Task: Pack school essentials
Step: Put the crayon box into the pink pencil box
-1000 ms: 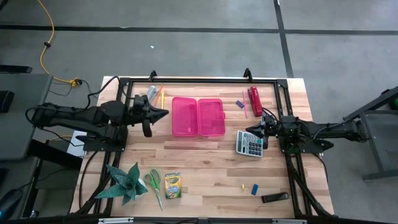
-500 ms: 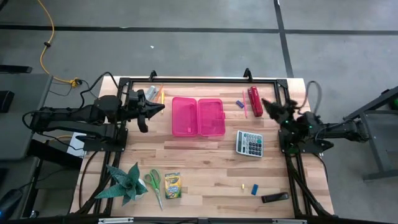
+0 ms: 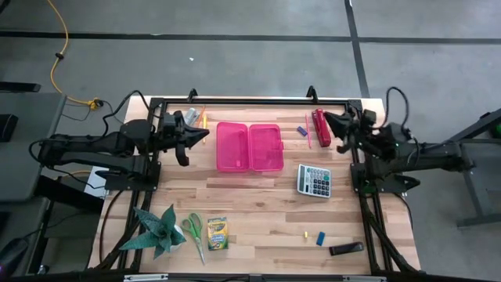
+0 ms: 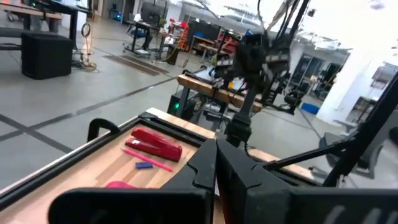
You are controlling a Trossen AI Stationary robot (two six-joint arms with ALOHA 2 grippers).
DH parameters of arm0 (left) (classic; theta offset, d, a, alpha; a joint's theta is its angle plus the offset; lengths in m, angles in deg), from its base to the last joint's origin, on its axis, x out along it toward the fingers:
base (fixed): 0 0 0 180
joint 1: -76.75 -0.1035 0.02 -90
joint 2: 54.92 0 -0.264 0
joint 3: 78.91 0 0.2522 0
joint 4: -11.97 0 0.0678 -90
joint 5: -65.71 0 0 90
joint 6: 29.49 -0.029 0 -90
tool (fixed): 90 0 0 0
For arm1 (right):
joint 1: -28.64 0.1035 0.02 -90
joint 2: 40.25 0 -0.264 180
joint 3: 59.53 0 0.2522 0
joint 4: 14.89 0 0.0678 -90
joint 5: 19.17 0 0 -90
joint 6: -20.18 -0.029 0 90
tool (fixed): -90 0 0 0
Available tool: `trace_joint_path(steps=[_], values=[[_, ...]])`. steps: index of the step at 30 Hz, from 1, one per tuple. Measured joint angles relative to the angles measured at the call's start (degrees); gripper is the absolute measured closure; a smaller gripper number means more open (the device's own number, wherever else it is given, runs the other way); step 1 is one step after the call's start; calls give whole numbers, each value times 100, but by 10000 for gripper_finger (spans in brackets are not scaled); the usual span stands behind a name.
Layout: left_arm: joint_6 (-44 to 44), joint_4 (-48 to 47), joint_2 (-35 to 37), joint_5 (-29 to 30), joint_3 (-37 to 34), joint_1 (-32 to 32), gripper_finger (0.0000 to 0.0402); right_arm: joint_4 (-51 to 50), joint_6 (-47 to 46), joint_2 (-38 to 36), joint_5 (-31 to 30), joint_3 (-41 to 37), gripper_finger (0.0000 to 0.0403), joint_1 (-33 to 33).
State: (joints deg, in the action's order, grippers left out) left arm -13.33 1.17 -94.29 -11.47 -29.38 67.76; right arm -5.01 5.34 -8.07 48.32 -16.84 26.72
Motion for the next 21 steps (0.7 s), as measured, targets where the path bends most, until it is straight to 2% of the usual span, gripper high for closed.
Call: trace_joint_path(steps=[6,16,19,21], values=[[-2,-15,-146,29,0,0,401,-1741,247,545,128,855,402,3],[-286,-15,-265,-5,0,0,399,-1919,172,961,128,1045,402,3],[-225,-124,-274,-489,23,2,383,-1920,11,1004,128,1045,402,4],[11,-517,-418,-956,209,17,362,-1915,-61,1020,128,1047,402,3]])
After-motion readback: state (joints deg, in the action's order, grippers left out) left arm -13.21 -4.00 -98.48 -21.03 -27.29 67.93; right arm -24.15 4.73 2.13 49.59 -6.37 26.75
